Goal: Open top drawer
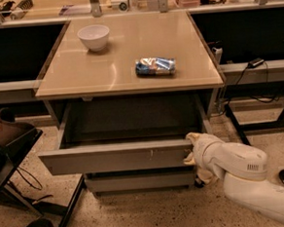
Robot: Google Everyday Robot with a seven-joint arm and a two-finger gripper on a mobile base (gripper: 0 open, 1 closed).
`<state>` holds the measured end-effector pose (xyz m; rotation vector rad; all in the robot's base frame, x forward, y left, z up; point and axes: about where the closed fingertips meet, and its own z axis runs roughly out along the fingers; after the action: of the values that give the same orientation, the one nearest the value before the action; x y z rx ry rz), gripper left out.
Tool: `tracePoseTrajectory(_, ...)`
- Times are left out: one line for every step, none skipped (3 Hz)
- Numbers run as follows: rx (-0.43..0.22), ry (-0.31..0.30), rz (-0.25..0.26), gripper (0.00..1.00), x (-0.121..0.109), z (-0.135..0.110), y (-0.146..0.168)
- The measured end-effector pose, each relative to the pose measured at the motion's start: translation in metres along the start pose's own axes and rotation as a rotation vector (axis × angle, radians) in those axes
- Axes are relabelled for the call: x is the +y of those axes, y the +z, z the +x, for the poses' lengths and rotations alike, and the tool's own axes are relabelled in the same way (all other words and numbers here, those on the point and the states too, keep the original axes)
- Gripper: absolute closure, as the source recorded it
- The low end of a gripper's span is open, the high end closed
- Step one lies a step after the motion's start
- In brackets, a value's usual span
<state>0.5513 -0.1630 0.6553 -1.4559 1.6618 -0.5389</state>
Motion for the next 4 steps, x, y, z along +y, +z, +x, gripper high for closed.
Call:
tracePoseTrajectory(-0.026, -0.022, -0.006, 1.0, 0.0071, -0.006, -0.0057)
tracePoseTrajectory(-0.042, -0.024, -0.01, 1.0, 0.0096, -0.0064, -0.0099)
tracePoseTrajectory(-0.046, -0.031, -0.009, 1.0, 0.0105, -0.0074, -0.011)
tracePoseTrajectory(-0.049, -0.035, -0.01, 1.0, 0.0119, -0.0063, -0.0139)
